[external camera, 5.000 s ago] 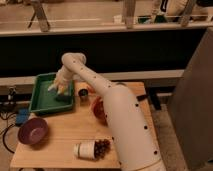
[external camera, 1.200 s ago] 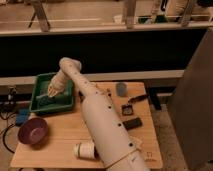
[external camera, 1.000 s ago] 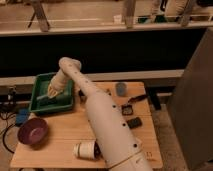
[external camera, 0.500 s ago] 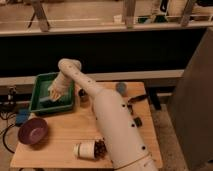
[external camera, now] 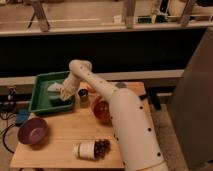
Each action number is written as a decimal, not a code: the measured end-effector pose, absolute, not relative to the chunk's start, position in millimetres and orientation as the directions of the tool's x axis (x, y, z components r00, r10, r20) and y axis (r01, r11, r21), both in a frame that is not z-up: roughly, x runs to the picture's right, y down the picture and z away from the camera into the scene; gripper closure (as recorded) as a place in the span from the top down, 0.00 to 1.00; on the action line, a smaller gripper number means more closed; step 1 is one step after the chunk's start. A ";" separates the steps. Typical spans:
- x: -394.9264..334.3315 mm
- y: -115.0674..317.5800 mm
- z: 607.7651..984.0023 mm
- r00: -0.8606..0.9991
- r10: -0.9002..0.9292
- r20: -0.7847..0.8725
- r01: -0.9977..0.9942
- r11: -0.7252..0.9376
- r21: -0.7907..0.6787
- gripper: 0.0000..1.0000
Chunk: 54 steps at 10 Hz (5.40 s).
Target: Wipe tray with sponge
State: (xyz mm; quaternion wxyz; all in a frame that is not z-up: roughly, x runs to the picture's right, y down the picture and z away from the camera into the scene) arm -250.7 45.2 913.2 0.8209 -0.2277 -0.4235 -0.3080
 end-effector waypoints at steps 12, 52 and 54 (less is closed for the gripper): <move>-328.1 13.4 923.6 0.295 -0.329 0.897 0.662 0.747 0.057 0.00; -300.2 63.6 877.2 0.226 -0.306 0.925 0.662 0.745 0.084 0.00; -278.7 63.1 872.7 0.237 -0.319 0.918 0.672 0.736 0.082 0.00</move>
